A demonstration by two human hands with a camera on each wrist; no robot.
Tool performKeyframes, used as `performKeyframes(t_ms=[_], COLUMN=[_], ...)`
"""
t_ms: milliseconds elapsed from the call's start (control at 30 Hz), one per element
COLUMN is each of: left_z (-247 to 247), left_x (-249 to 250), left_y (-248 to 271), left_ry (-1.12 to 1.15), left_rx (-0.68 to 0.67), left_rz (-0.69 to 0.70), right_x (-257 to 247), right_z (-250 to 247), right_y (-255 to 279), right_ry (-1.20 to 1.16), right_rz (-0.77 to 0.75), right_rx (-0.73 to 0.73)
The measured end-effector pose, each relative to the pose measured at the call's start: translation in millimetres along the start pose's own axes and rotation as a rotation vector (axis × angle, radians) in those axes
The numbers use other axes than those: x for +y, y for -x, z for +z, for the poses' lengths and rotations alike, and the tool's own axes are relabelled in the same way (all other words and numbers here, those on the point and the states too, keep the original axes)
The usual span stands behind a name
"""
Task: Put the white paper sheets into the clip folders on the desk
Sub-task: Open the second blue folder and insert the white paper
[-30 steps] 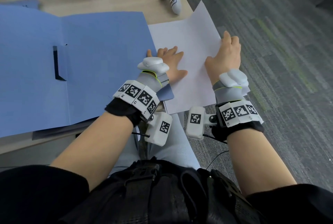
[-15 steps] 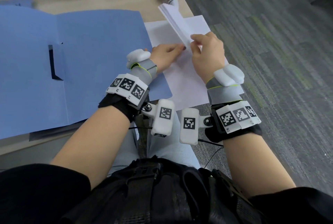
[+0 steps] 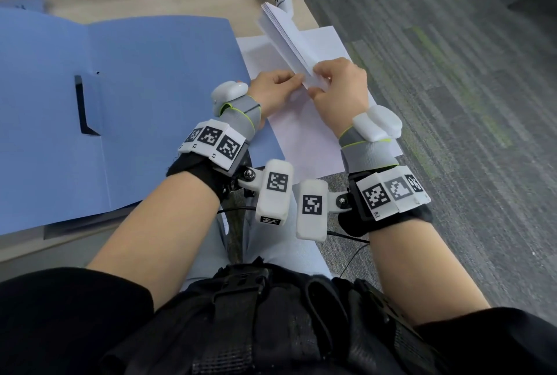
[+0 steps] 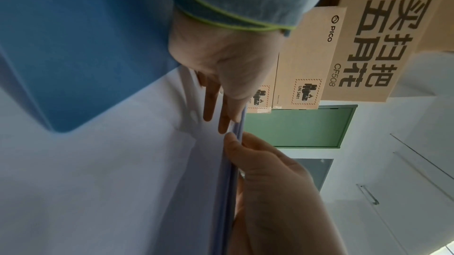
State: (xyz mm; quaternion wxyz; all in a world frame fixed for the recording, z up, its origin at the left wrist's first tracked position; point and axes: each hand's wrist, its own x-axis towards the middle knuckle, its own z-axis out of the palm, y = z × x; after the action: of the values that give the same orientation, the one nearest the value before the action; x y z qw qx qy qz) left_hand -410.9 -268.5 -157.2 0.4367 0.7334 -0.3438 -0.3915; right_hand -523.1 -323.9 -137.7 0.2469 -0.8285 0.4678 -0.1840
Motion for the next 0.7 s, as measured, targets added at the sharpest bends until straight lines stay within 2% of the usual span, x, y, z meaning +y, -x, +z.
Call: performKeyframes(t_ms=[167, 700], left_z=[-0.3, 1.2], left_x=[-2.3, -4.4], left_y=[-3.6, -9.0], left_ry=[0.056, 0.092], left_rx=[-0.041, 0.006], left_rz=[0.008, 0.017], right_x=[0.8, 1.3], right_z=[3.3, 1.5], right_y=[2.0, 3.8], right_ry=[0.018, -0.11], right_rz=[-0.029, 0.009], right_rx=[-0.001, 0.013])
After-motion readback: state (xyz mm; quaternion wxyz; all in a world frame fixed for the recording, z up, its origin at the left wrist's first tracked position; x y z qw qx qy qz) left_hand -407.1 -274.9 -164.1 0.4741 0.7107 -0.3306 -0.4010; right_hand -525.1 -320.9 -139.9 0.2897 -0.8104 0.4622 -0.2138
